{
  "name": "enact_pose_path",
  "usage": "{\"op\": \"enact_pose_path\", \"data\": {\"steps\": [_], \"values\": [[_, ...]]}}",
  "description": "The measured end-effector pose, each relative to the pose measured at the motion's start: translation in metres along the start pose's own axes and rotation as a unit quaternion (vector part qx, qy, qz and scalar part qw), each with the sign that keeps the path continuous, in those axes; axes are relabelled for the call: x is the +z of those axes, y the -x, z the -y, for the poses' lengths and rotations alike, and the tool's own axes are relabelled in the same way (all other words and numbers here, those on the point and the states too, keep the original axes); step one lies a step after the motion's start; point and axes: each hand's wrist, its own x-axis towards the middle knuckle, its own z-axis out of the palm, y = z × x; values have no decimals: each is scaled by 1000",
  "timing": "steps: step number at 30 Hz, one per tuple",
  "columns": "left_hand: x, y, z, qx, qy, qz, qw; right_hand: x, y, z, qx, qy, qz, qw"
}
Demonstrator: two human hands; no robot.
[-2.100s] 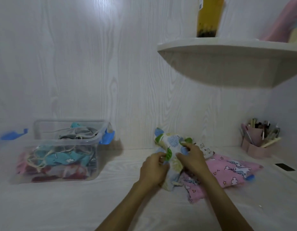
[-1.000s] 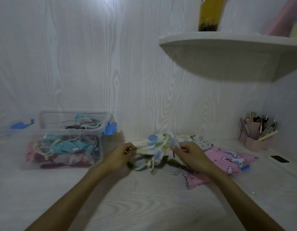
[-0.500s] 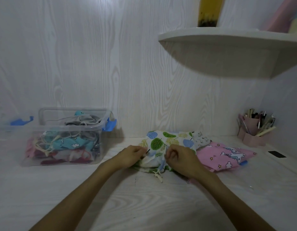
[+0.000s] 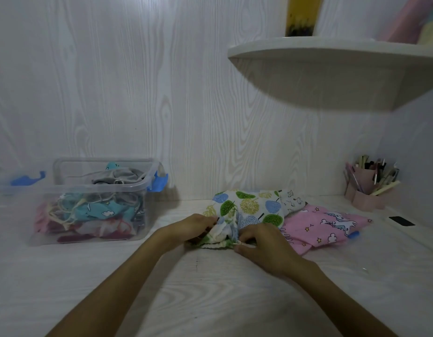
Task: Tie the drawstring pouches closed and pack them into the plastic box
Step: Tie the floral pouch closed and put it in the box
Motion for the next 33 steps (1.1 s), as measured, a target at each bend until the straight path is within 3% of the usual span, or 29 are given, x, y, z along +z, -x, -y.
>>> {"op": "enact_pose_path", "data": {"steps": [3, 6, 13, 19, 25, 29, 33], "values": [[9, 7, -8, 35, 91, 68, 993, -17, 4, -9, -22, -16, 10, 1000], [17, 12, -22, 48, 122, 81, 988, -41, 10, -20, -10, -31, 0, 999], [1, 23, -42, 126, 200, -123, 964, -100, 21, -38, 64, -31, -150, 986], [-18, 40, -23, 175, 152, -211, 950, -112, 28, -53, 139, 2, -164, 977], [-24, 46, 8, 162, 22, -271, 949, -107, 44, -71, 189, -9, -137, 972], [-31, 52, 33, 142, -185, -378, 896, -121, 54, -87, 264, 35, -171, 949], [-21, 57, 40, 77, -334, -386, 857, -121, 59, -85, 306, 92, -176, 931]]}}
